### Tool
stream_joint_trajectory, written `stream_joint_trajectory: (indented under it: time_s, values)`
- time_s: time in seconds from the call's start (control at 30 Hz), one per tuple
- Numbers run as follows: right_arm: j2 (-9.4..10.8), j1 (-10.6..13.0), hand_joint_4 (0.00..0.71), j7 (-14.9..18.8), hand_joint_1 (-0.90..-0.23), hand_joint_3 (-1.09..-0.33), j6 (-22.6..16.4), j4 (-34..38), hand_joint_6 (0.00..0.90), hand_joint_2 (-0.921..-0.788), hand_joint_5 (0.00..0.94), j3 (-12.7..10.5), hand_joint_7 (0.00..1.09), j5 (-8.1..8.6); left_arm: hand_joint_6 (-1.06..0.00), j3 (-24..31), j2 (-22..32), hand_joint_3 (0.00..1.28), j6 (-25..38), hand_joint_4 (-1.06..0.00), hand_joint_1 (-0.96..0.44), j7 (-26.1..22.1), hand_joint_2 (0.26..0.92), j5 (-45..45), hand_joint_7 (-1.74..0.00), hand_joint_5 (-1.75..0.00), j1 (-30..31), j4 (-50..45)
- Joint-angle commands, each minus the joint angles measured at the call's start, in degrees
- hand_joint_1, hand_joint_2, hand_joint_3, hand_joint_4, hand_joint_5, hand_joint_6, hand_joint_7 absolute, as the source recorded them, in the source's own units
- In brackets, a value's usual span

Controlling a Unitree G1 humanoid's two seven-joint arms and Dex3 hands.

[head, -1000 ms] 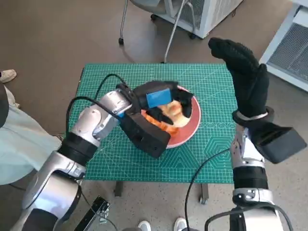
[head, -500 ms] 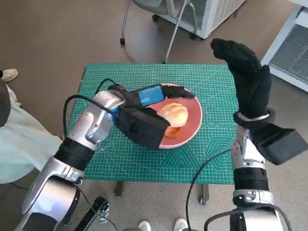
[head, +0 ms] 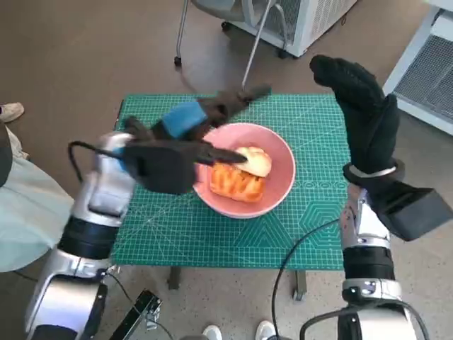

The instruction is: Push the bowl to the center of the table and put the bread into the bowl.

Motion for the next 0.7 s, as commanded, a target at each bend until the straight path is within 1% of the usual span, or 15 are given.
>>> stream_joint_trajectory:
  time_s: [0.03, 0.1, 0.13, 0.2, 0.3, 0.33, 0.37, 0.4, 0.43, 0.47, 0.5, 0.53, 0.57, 0.63, 0.7]
  values:
    - [0.0, -0.3, 0.363, -0.7, -0.558, -0.675, 1.6, -1.0, 0.046, -0.921, 0.005, -0.2, 0.8, 0.31, -0.36, 6.0, 0.2, 0.12, -4.2, -0.25, 0.04, 2.1, 0.865, -7.1, -0.09, -0.03, 2.9, -1.4]
    - [0.0, -0.3, 0.364, -1.2, -0.559, -0.671, 2.0, -1.6, 0.05, -0.921, 0.006, -0.2, 0.8, 0.21, -0.38, 8.6, -0.4, 0.22, -5.6, -0.29, 0.04, 3.1, 0.811, -10.3, -0.08, -0.02, 4.1, -1.8]
    - [0.1, -0.5, 0.365, -1.6, -0.56, -0.668, 2.2, -1.8, 0.052, -0.921, 0.006, -0.2, 0.79, 0.05, -0.39, 10.6, -1.4, 0.32, -6.3, -0.32, 0.04, 3.9, 0.76, -12.9, -0.07, -0.01, 5.0, -2.0]
    - [0.1, -0.7, 0.367, -2.3, -0.563, -0.662, 2.5, -2.3, 0.058, -0.921, 0.006, -0.2, 0.79, -0.27, -0.42, 13.6, -3.3, 0.43, -7.2, -0.35, 0.03, 5.4, 0.708, -17.4, -0.07, -0.01, 6.4, -2.4]
    - [0.1, -0.8, 0.369, -3.3, -0.571, -0.657, 3.0, -3.0, 0.061, -0.921, 0.007, -0.1, 0.78, -0.84, -0.46, 16.4, -6.7, 0.5, -8.5, -0.39, 0.03, 8.3, 0.693, -21.9, -0.08, -0.02, 8.3, -4.0]
    - [0.1, -0.9, 0.369, -3.7, -0.572, -0.656, 3.3, -3.3, 0.062, -0.921, 0.007, 0.0, 0.77, -1.13, -0.47, 17.0, -8.3, 0.5, -9.4, -0.4, 0.03, 10.5, 0.691, -22.5, -0.08, -0.03, 9.4, -5.3]
    - [0.0, -1.0, 0.37, -4.0, -0.578, -0.653, 3.5, -3.4, 0.063, -0.921, 0.007, 0.1, 0.77, -1.27, -0.46, 17.3, -9.6, 0.56, -10.0, -0.41, 0.03, 12.1, 0.677, -22.8, -0.15, -0.04, 10.0, -6.2]
    - [0.0, -1.1, 0.37, -4.4, -0.581, -0.652, 3.7, -3.7, 0.063, -0.921, 0.008, 0.1, 0.77, -1.55, -0.39, 17.5, -10.8, 0.6, -10.5, -0.41, 0.03, 14.0, 0.662, -22.7, -0.3, -0.07, 10.8, -7.4]
    - [0.0, -1.1, 0.371, -4.7, -0.584, -0.651, 3.9, -3.9, 0.064, -0.921, 0.008, 0.2, 0.77, -1.76, -0.35, 17.6, -11.7, 0.64, -10.8, -0.4, 0.03, 15.3, 0.65, -22.7, -0.4, -0.1, 11.3, -8.3]
    - [-0.1, -1.2, 0.372, -4.9, -0.588, -0.649, 4.0, -4.0, 0.066, -0.921, 0.008, 0.2, 0.77, -1.98, -0.27, 17.6, -12.5, 0.71, -11.0, -0.33, 0.04, 16.8, 0.621, -22.3, -0.58, -0.24, 11.7, -9.1]
    - [-0.1, -1.2, 0.373, -5.1, -0.591, -0.648, 4.2, -4.1, 0.07, -0.921, 0.009, 0.2, 0.77, -2.17, -0.2, 17.6, -13.0, 0.81, -11.2, -0.23, 0.05, 17.8, 0.58, -22.1, -0.74, -0.45, 12.0, -9.7]
    - [-0.2, -1.3, 0.374, -5.4, -0.592, -0.648, 4.4, -4.3, 0.071, -0.921, 0.009, 0.3, 0.77, -2.49, -0.17, 17.5, -13.2, 0.85, -11.5, -0.19, 0.06, 18.9, 0.564, -21.4, -0.8, -0.54, 12.3, -10.1]
    - [-0.3, -1.4, 0.374, -5.6, -0.593, -0.647, 4.5, -4.3, 0.074, -0.921, 0.009, 0.3, 0.76, -2.67, -0.13, 17.4, -13.4, 0.94, -11.7, -0.12, 0.08, 19.7, 0.533, -20.8, -0.9, -0.68, 12.5, -10.3]
    - [-0.4, -1.4, 0.375, -6.0, -0.593, -0.646, 4.6, -4.6, 0.078, -0.921, 0.009, 0.5, 0.76, -3.22, -0.08, 17.0, -13.0, 1.03, -12.2, -0.05, 0.1, 20.6, 0.501, -19.3, -1.01, -0.82, 12.9, -10.3]
    - [-0.6, -1.5, 0.375, -6.3, -0.592, -0.646, 4.7, -4.8, 0.079, -0.921, 0.009, 0.6, 0.76, -3.64, -0.07, 16.6, -12.3, 1.06, -12.4, -0.03, 0.11, 21.0, 0.49, -17.9, -1.05, -0.87, 13.2, -10.0]
